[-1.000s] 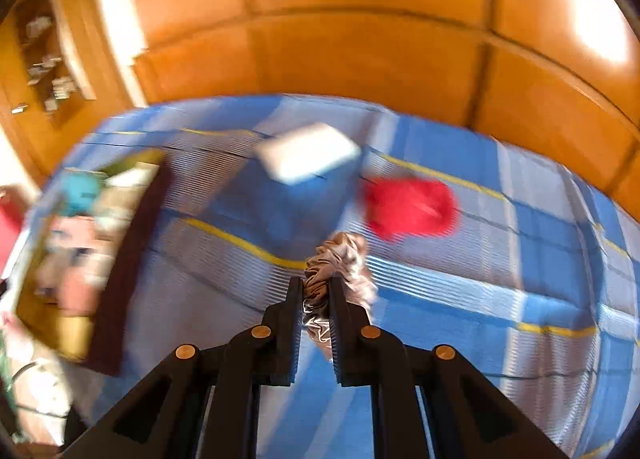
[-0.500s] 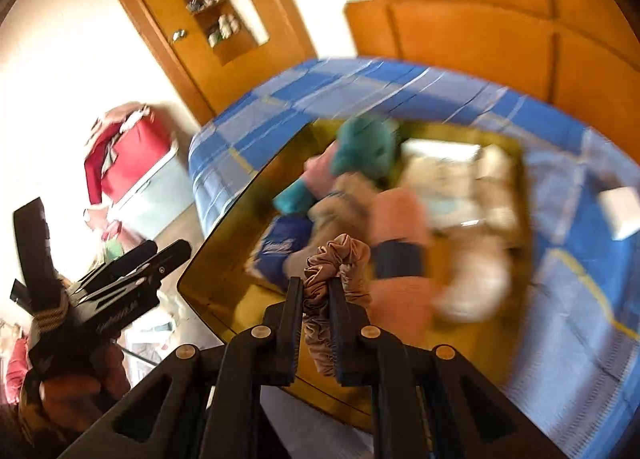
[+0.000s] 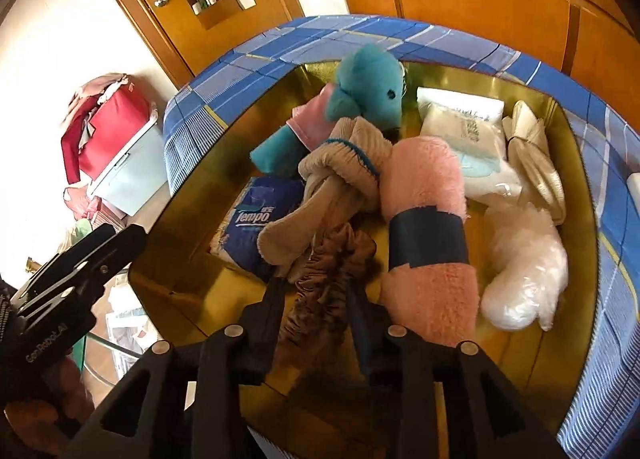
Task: Organize soft objects
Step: 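Carry the brown scrunchie over the gold tray with the right gripper, then lower the scrunchie into the tray and open the right gripper, then move both grippers back toward the white foam bar and red slipper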
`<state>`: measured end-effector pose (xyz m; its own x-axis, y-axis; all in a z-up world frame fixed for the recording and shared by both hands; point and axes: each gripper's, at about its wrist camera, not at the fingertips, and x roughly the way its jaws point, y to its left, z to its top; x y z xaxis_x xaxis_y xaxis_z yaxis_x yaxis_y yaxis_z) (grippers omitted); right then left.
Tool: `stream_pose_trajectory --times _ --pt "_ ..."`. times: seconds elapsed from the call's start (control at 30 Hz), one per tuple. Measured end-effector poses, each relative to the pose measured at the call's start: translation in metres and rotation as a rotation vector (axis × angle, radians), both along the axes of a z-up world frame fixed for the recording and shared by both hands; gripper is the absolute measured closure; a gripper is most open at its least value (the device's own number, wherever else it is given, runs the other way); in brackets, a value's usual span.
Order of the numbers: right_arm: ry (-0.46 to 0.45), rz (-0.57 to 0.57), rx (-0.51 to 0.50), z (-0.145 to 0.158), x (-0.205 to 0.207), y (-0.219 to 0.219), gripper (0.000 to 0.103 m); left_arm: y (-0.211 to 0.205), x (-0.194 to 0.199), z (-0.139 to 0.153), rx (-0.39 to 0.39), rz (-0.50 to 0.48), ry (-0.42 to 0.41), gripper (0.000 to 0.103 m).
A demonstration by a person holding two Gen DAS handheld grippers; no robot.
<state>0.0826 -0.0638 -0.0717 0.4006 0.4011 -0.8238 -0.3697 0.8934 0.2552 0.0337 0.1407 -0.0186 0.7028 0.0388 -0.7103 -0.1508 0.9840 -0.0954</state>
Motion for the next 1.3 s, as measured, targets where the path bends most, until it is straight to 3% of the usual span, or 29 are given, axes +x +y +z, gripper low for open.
stream_pose_trajectory --times 0.6,0.9,1.3 --pt "-0.164 -0.083 -0.018 0.047 -0.023 -0.043 0.071 -0.038 -0.007 0.019 0.069 -0.095 -0.028 0.036" --pt "-0.205 -0.207 -0.049 0.066 -0.025 -0.115 0.071 -0.068 -0.005 0.028 0.109 -0.173 -0.041 0.036" --pt "-0.208 -0.461 -0.158 0.07 -0.033 -0.248 0.071 -0.136 0.005 0.04 0.161 -0.334 -0.052 0.036"
